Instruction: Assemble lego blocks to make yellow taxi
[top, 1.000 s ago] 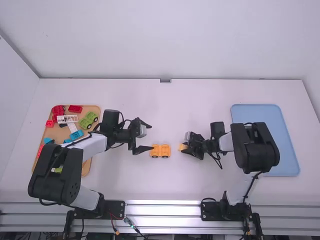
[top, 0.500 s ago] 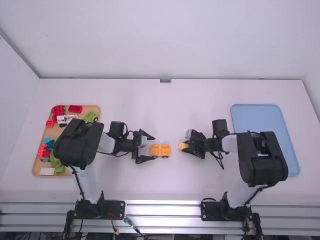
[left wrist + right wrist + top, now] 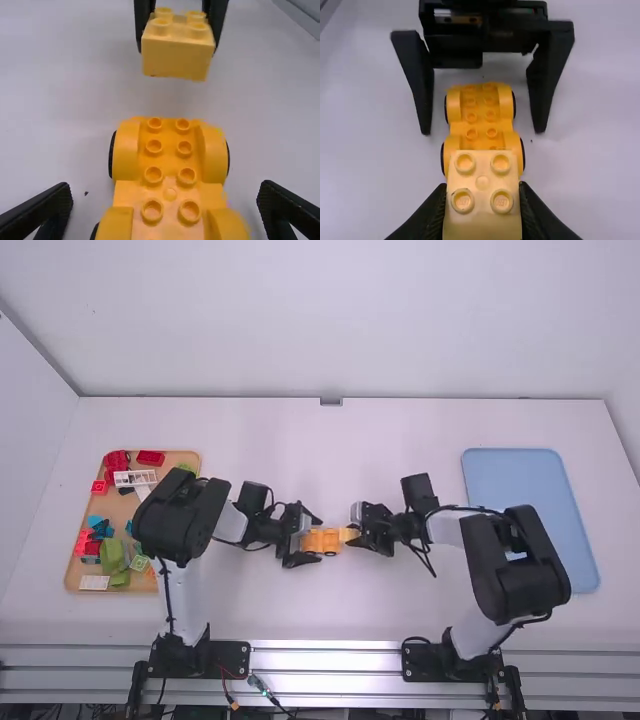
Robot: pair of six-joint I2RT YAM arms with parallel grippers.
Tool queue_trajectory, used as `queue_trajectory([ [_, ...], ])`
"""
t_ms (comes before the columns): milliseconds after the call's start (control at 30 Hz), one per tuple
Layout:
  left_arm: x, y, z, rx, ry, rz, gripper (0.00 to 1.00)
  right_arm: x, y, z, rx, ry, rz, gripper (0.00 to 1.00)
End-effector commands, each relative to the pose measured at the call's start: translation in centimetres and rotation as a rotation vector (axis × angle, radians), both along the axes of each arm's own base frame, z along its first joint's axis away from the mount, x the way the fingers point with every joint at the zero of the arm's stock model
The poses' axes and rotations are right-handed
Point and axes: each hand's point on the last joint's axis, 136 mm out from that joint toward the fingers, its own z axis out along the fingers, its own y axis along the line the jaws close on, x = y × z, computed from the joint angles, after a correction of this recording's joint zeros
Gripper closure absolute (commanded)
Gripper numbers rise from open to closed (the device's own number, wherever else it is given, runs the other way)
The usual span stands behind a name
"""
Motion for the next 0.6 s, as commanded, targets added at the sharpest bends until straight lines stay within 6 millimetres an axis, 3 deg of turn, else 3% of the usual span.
queue_trajectory([
  [0,0.2,0.1,-1.0,0.031,0.017,0.015,0.1,0.3,0.7,0.8,0.012,-0.025,0.021,0.75],
  [100,-0.1,0.1,-1.4,0.035,0.01,0.008,0.23,-0.1,1.6,1.0,0.016,-0.041,0.053,0.76],
  [300,-0.1,0.2,-2.0,0.037,0.016,0.011,0.27,-0.3,2.9,0.7,0.019,-0.04,0.08,0.77],
  [500,-0.1,0.2,-2.0,0.039,0.015,0.012,0.32,0.3,3.7,-0.7,-0.019,-0.005,0.065,0.76],
  [567,-0.1,0.2,-2.1,0.039,0.016,0.012,0.33,0.2,4.1,-1.4,-0.041,-0.03,0.089,0.8],
])
